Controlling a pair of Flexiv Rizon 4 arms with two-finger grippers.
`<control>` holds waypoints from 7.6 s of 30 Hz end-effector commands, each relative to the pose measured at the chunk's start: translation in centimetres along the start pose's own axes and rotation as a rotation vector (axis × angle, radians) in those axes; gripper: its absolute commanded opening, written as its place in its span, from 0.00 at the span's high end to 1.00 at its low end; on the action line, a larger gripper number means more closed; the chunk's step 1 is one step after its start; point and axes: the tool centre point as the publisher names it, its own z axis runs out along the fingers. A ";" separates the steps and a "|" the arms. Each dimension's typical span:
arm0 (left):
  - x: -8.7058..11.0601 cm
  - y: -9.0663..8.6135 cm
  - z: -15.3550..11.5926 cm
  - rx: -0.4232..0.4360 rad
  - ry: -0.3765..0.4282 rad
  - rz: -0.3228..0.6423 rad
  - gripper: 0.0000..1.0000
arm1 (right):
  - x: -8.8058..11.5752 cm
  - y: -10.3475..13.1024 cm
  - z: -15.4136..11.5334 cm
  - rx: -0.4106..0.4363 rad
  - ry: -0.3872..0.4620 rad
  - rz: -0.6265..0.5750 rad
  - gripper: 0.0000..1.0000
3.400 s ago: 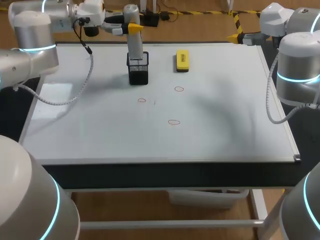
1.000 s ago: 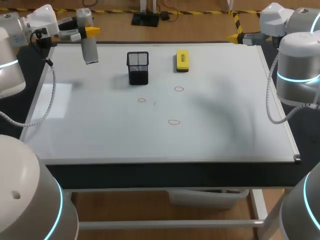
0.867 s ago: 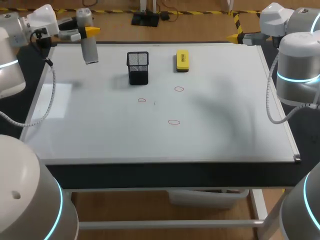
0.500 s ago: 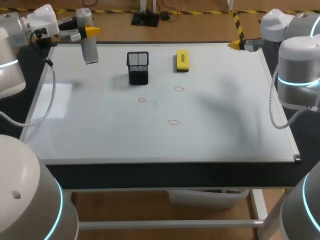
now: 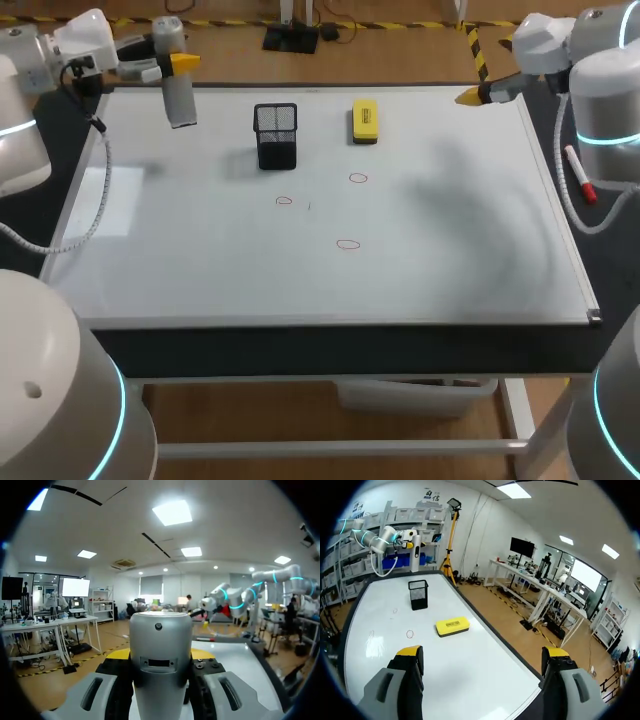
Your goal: Pick up the inspection probe, press it on each red-marked spot on the whiteboard one by one, put down the probe, pick up the eraser, and wipe off all the red marks.
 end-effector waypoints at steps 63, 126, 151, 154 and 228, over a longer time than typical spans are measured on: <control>0.1 -0.1 0.0 0.000 -0.002 0.001 1.00 | -0.8 0.3 13.2 0.499 1.028 -0.932 0.00; 0.1 -0.1 0.0 0.000 -0.002 0.001 1.00 | 7.4 0.5 19.3 0.099 1.300 -1.690 0.00; 0.1 -0.1 0.0 0.000 -0.002 0.001 1.00 | 10.0 -0.9 21.1 0.108 1.313 -1.690 0.00; 0.1 -0.1 0.0 0.000 -0.002 0.001 1.00 | 10.0 -1.1 21.1 0.113 1.318 -1.691 0.00; 0.1 -0.1 0.0 0.000 -0.002 0.001 1.00 | 8.9 -2.1 14.0 0.361 1.234 -1.596 1.00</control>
